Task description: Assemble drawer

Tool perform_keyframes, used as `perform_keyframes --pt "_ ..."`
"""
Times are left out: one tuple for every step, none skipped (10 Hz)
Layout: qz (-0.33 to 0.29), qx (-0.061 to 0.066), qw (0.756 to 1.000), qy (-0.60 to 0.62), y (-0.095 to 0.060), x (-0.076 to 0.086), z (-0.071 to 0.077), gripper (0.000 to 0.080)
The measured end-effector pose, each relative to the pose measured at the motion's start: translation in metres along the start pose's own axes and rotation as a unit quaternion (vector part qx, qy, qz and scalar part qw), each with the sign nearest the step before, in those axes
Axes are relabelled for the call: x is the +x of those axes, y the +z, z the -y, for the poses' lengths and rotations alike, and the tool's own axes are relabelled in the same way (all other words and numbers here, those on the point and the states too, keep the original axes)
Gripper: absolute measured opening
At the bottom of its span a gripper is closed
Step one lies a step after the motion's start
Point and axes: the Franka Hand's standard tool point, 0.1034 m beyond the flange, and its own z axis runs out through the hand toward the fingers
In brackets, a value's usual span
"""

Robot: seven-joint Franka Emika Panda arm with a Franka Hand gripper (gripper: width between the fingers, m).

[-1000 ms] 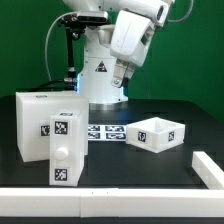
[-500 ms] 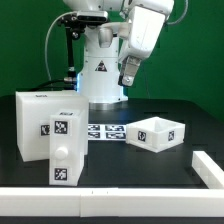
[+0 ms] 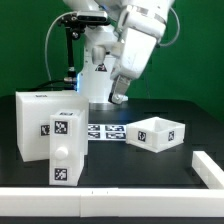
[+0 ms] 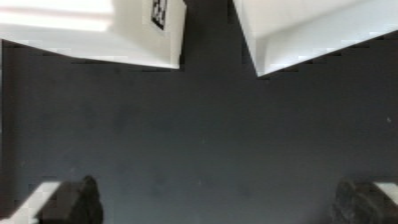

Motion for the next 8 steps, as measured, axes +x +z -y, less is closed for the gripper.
perform_keyframes --pt "0.020 0.010 1.000 0.010 -0.002 0.002 0.001 0.0649" --pt "0.058 0.015 0.998 0.013 -0.003 0.003 0.005 0.0649" --pt "0.089 0.020 0.996 0.006 -0.003 0.007 0.008 0.0649" --pt "0.109 0.022 0.994 0.000 -0.003 0.010 0.010 0.0649" --pt "0.148 0.027 0.989 -0.012 0.001 0.007 0.012 0.0649" --pt "0.175 0.030 0.984 -0.033 0.014 0.002 0.011 0.0649" --pt "0.189 0.035 0.980 -0.043 0.024 -0.003 0.008 0.0649" --pt "0.212 0.043 0.975 -0.041 0.029 -0.007 0.010 0.0649"
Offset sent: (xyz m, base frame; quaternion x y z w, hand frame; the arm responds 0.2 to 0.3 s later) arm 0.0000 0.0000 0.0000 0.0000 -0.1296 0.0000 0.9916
